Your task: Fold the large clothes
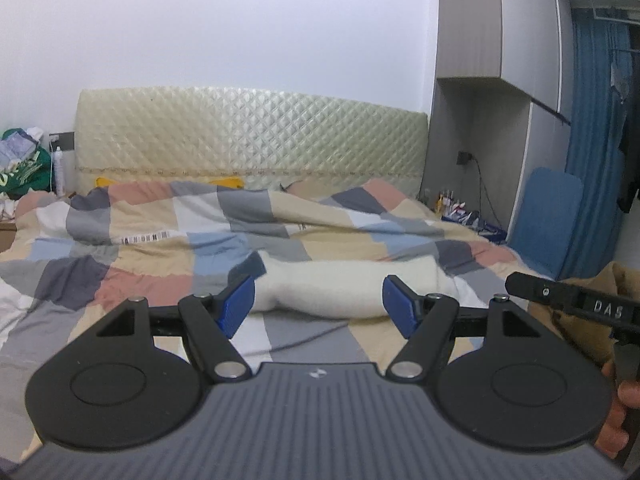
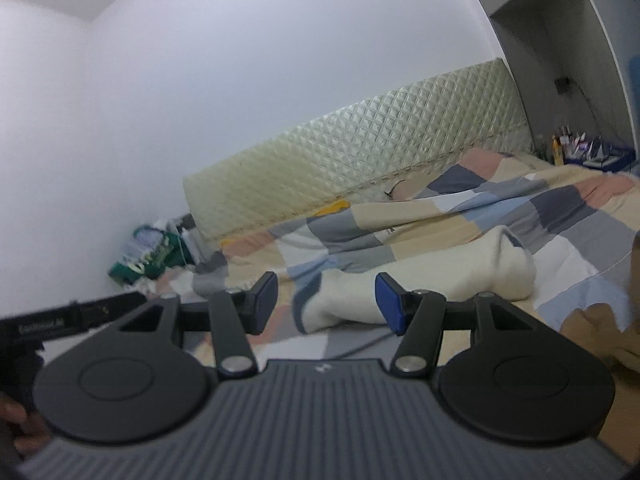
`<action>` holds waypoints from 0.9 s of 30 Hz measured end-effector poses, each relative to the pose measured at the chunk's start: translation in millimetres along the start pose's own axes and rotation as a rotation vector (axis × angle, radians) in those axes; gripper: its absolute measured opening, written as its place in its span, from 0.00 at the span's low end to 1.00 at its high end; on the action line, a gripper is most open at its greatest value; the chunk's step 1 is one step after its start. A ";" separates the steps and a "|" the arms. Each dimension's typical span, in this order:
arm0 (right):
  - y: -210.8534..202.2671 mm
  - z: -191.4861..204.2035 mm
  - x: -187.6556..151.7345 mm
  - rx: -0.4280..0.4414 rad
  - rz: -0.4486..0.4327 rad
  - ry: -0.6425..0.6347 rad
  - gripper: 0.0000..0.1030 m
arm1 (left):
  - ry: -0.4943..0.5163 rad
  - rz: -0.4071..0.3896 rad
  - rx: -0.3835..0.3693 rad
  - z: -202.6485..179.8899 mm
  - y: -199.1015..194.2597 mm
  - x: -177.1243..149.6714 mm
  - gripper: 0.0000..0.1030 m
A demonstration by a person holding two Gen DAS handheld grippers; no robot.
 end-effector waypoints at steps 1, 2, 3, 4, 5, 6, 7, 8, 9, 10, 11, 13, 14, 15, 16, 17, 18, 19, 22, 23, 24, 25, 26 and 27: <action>0.1 1.3 -5.9 -0.019 0.002 -0.021 0.56 | 0.004 0.002 0.002 -0.2 2.6 -4.3 0.73; 0.5 2.2 -10.7 -0.034 0.006 -0.034 0.56 | 0.009 0.003 0.005 -0.8 4.5 -9.1 0.73; 1.1 2.6 -15.4 -0.045 0.010 -0.043 0.56 | 0.011 0.005 0.008 -0.8 6.2 -13.9 0.73; 1.4 3.2 -20.2 -0.053 0.010 -0.055 0.56 | 0.011 0.007 0.009 -0.3 9.1 -17.3 0.73; 1.9 3.6 -24.1 -0.060 0.011 -0.065 0.56 | 0.010 0.010 0.010 1.5 13.3 -20.8 0.73; 2.3 4.3 -28.6 -0.070 0.013 -0.077 0.56 | 0.009 0.014 0.012 2.6 15.7 -23.8 0.73; 2.4 5.1 -32.0 -0.076 0.016 -0.086 0.56 | 0.012 0.016 0.015 3.8 18.1 -27.1 0.73; 2.9 5.1 -35.0 -0.082 0.020 -0.092 0.56 | 0.014 0.016 0.018 4.8 20.1 -28.4 0.73; 3.6 5.5 -38.6 -0.091 0.025 -0.100 0.56 | 0.018 0.016 0.021 5.3 21.0 -30.4 0.73; 4.6 6.1 -42.0 -0.097 0.030 -0.111 0.56 | 0.020 0.016 0.025 5.9 21.8 -32.7 0.73; 5.5 6.7 -44.3 -0.101 0.035 -0.121 0.56 | 0.020 0.016 0.024 7.2 23.3 -32.6 0.73; 7.8 7.8 -49.4 -0.106 0.047 -0.135 0.56 | 0.022 0.018 0.026 8.4 24.3 -36.4 0.73; 9.3 7.7 -51.3 -0.108 0.052 -0.138 0.56 | 0.023 0.019 0.031 9.2 25.3 -37.9 0.73; 10.0 7.9 -53.0 -0.111 0.057 -0.139 0.56 | 0.021 0.019 0.036 10.7 26.3 -39.5 0.73; 10.7 8.0 -54.4 -0.116 0.061 -0.142 0.56 | 0.015 0.019 0.039 12.2 27.5 -41.6 0.73; 11.4 8.2 -55.5 -0.122 0.063 -0.148 0.56 | 0.011 0.022 0.043 13.2 28.6 -42.8 0.73; 11.8 8.2 -56.5 -0.127 0.063 -0.153 0.56 | 0.008 0.024 0.048 13.7 29.3 -45.0 0.73; 11.8 8.0 -57.3 -0.130 0.065 -0.154 0.56 | 0.005 0.026 0.051 14.2 29.6 -45.3 0.73; 12.0 6.0 -60.0 -0.137 0.075 -0.151 0.56 | -0.003 0.033 0.063 17.3 31.5 -51.1 0.73; 13.0 5.2 -61.7 -0.142 0.083 -0.151 0.56 | -0.003 0.036 0.071 18.4 32.6 -53.2 0.73; 14.0 4.0 -63.5 -0.150 0.093 -0.152 0.56 | 0.000 0.035 0.079 19.2 33.4 -54.9 0.73; 14.4 3.1 -65.1 -0.156 0.099 -0.153 0.56 | -0.001 0.036 0.091 20.8 34.6 -56.2 0.73; 14.6 2.4 -65.9 -0.158 0.101 -0.152 0.56 | -0.007 0.040 0.099 22.4 35.8 -57.0 0.73; 14.3 1.5 -66.7 -0.157 0.102 -0.148 0.56 | -0.017 0.043 0.105 25.2 37.9 -57.7 0.73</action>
Point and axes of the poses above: each gripper's, at about its wrist camera, not at the fingertips, and y roughly the way its jaws point, z to its left, x to its top, the point moved 2 cm from there along y, roughly the way its jaws point, and after that the axes turned 7 degrees about -y, right-handed, at the moved point
